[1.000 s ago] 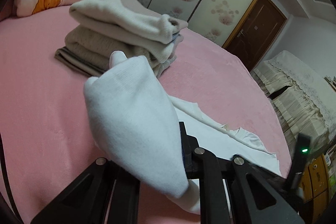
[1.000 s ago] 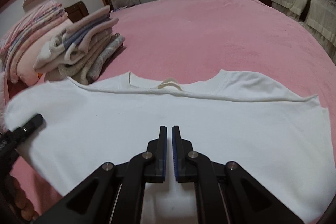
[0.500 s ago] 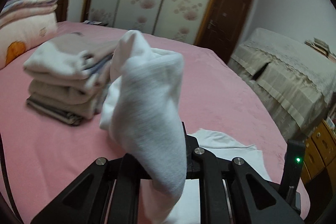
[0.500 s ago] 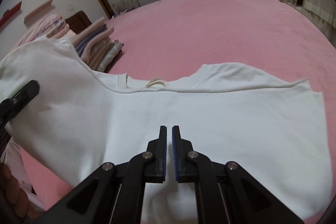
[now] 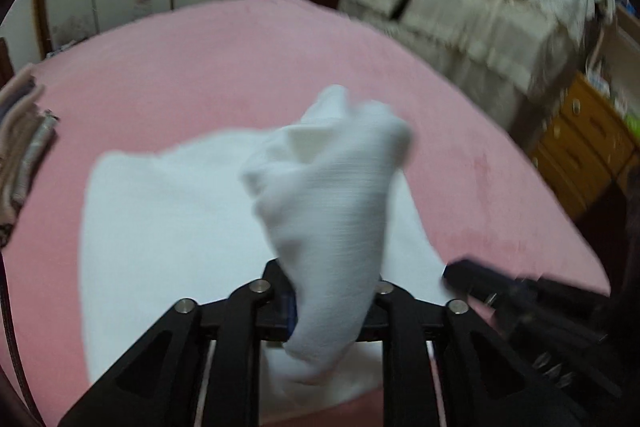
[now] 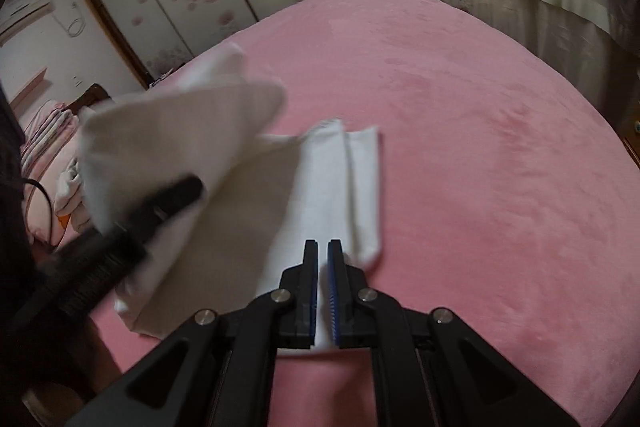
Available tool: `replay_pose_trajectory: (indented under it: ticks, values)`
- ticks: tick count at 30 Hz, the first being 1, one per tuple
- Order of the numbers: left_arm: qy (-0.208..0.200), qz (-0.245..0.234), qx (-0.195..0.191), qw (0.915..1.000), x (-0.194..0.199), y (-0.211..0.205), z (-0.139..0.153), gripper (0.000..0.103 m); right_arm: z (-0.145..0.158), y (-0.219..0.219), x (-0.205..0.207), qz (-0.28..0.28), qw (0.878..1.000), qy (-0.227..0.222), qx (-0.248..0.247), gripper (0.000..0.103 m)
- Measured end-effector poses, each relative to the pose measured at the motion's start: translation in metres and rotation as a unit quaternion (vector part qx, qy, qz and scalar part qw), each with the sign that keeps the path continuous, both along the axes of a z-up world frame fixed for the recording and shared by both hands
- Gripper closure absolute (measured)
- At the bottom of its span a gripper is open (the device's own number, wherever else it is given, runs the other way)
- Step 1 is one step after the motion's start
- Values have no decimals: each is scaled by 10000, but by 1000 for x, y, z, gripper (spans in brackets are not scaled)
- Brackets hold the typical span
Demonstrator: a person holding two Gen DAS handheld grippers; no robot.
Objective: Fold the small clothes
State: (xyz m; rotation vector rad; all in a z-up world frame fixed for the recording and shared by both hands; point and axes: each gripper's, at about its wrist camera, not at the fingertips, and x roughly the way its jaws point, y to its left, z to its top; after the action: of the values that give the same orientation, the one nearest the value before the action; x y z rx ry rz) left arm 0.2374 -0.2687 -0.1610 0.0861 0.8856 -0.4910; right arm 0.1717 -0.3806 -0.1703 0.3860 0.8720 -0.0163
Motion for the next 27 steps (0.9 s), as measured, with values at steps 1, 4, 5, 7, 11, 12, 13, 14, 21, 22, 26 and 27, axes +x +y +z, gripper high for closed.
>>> replay_pose_trajectory:
  ticks: [1,4,5,7,11,12,13,14,21,22,26,27]
  values:
    - [43,-38,90,9999,-3,-4,-6,79,-1,-4,-2,-36,10000,23,-6,98]
    - [69,-157,21,9999,-11,-3,-11,65,-3,-10,-6,-51,10000,50,38,98]
    - [94,-186,-63,9998,-13,-1,-9,61,-3,-11,-7,-56,10000,53,28,98]
    - [198,-209,-349,9990,-15,10,-3,47,-4,-12,-5,-28,10000,48,42,98]
    - [247,-191,-804,9963,-30,32,10,42,1,-10,-8,34,9999,-8,129,98]
    - [214,-173,-883,9957,-34,39,16,42,4,-8,-8,59,9999,-36,132,98]
    - [161,-124,-926,9955,-36,46,23,42,6,-8,-8,73,9999,-66,127,98]
    - [98,-70,-980,9951,-41,54,29,41,10,-6,-10,83,9998,-113,114,98]
    - [-108,797,-1061,9911,-43,124,49,36,35,0,-19,321,9987,-361,189,86]
    - [-91,947,-994,9905,-38,134,46,36,38,1,-19,368,9984,-399,171,81]
    - [112,1507,-854,9848,-21,157,28,36,41,14,-15,618,9970,-454,-63,62]
    - [193,1601,-869,9831,-19,163,23,36,39,17,-11,707,9967,-395,-97,62]
